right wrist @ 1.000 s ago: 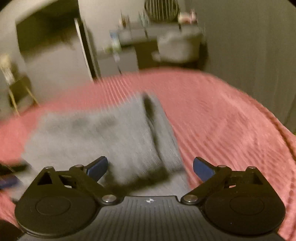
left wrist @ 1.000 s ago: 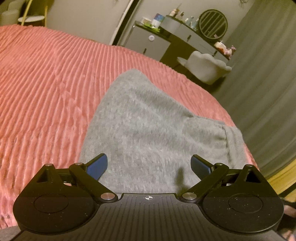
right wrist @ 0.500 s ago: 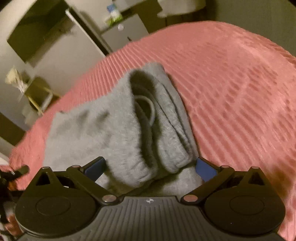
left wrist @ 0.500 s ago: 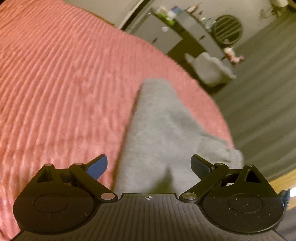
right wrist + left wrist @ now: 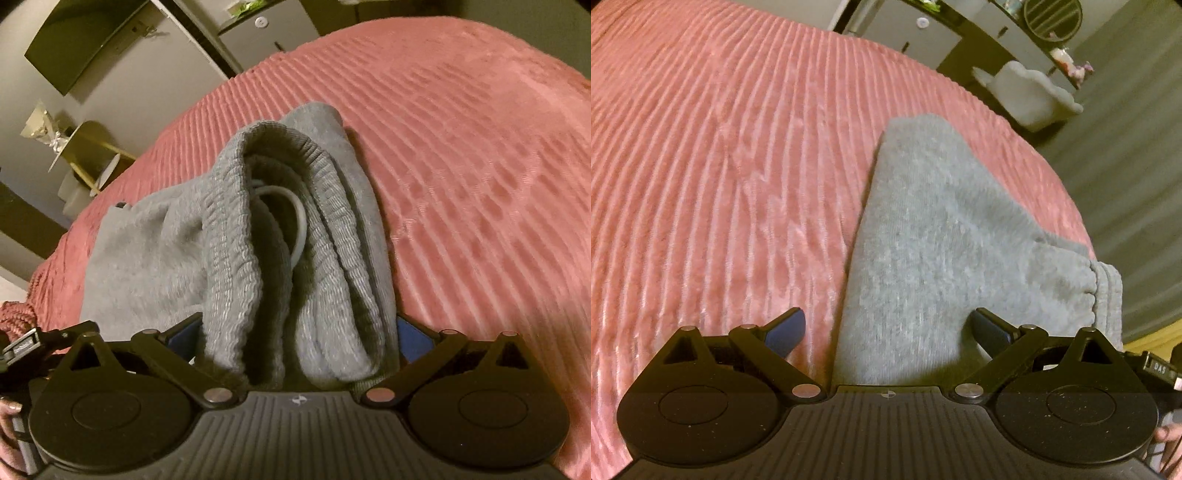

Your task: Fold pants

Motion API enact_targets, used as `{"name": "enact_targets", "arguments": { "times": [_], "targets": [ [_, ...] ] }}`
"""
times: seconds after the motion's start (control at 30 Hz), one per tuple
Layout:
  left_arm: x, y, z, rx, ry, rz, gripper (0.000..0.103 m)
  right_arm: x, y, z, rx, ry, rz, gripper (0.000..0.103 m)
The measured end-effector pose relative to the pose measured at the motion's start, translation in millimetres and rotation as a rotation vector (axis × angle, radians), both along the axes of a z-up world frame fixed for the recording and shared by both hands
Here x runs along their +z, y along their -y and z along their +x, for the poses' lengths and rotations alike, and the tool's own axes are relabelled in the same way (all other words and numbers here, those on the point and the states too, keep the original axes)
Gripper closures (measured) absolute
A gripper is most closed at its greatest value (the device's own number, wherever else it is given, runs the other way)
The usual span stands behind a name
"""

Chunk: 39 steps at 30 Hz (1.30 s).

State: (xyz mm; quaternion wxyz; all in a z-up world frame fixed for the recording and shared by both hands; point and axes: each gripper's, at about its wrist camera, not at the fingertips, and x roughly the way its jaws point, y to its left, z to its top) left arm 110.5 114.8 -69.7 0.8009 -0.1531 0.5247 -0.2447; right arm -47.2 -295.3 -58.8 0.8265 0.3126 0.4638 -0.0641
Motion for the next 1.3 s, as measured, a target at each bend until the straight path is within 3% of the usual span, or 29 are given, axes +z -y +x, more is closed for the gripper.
{"name": "enact_targets", "arguments": {
  "times": [0.3,0.47,0.7,0.9,1.07,1.2,1.27,1.3],
  "targets": [
    [-1,10,6,-0.079,0.019,-0.037,0.003,-6,27,6,0.055,0.003,0.135,0.000],
    [-9,15,22,-0.108,-0.032,-0.134,0.003,-21,57,3,-0.039,0.050,0.314,0.000],
    [-20,5,43,-0.121,-0.107,-0.304,0.003,-41,86,7,-0.040,0.083,0.524,0.000],
    [-28,-7,52,-0.128,-0.140,-0.474,0.005,-44,87,9,0.019,0.144,0.612,0.000],
    [-40,9,66,-0.160,-0.170,-0.429,0.005,-53,59,30,0.141,0.125,0.577,0.000],
    [-31,32,67,-0.218,-0.134,-0.333,0.003,-44,32,51,0.199,0.032,0.413,0.000],
    [-20,45,59,-0.246,-0.072,-0.234,0.011,-37,21,51,0.173,0.012,0.348,0.002],
    [-14,50,52,-0.256,-0.026,-0.165,0.031,-30,14,50,0.168,0.000,0.279,0.012]
  ]
}}
